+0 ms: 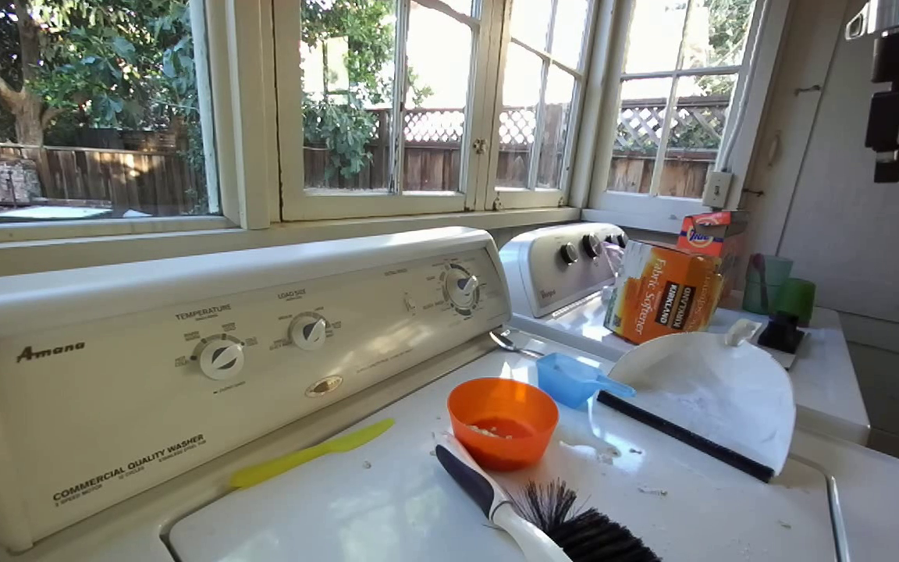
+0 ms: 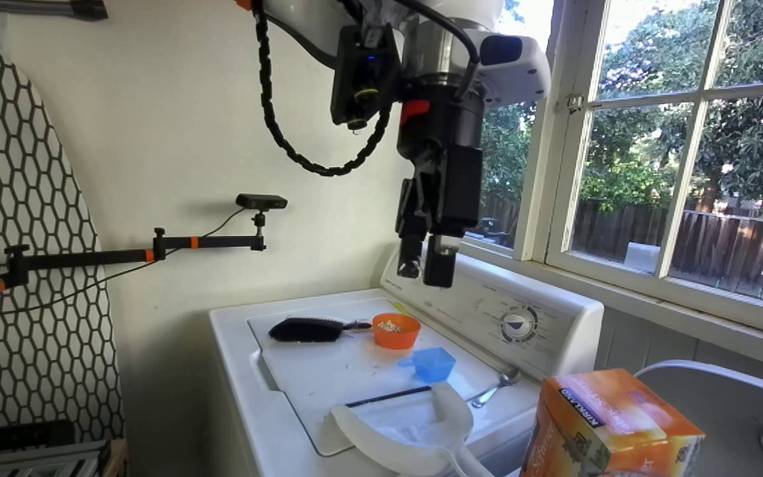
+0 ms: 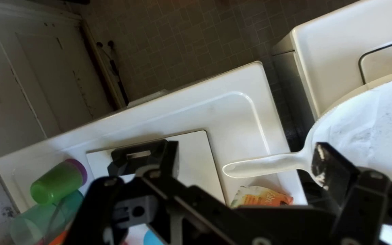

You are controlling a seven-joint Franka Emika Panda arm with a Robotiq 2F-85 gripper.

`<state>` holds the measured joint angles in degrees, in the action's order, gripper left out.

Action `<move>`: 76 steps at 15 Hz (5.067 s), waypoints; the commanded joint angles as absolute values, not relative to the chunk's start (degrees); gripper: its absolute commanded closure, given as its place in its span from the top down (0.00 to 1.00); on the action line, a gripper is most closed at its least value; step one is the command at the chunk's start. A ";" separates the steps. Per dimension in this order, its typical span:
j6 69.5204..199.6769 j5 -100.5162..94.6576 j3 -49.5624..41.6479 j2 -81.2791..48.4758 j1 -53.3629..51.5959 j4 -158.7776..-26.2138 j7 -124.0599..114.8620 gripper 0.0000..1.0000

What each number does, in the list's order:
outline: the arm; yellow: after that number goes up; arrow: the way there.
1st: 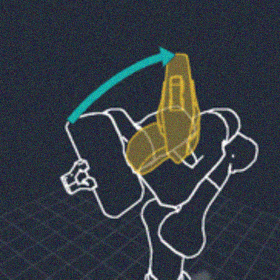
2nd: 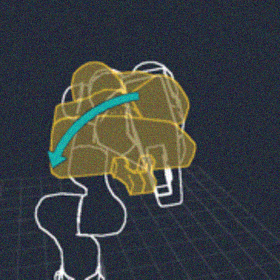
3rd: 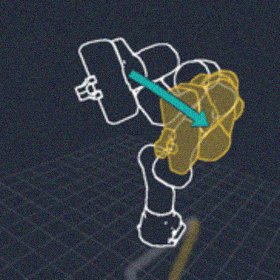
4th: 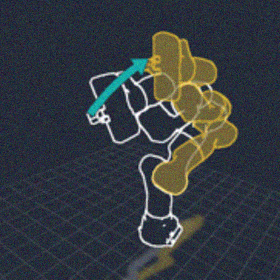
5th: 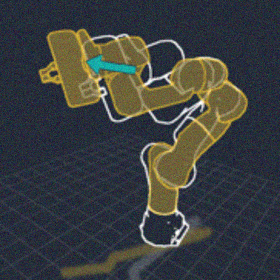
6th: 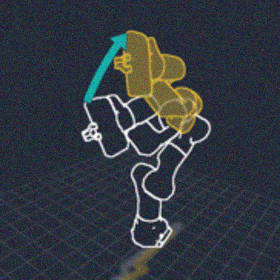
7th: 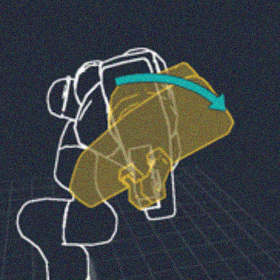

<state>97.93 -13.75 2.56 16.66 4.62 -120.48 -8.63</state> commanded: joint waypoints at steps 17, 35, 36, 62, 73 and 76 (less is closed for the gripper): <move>115.43 -6.31 0.45 14.26 6.66 -132.67 -45.08 1.00; 141.91 -5.38 -0.13 9.52 7.32 -142.52 -60.68 1.00; 142.64 -4.95 -0.24 9.49 7.37 -142.54 -61.15 1.00; 158.17 4.29 -2.80 -8.60 4.39 -135.12 -56.97 1.00; 155.44 9.09 -2.91 -12.86 3.51 -129.94 -51.60 0.69; 154.57 9.62 -2.74 -12.75 3.23 -129.65 -50.81 0.43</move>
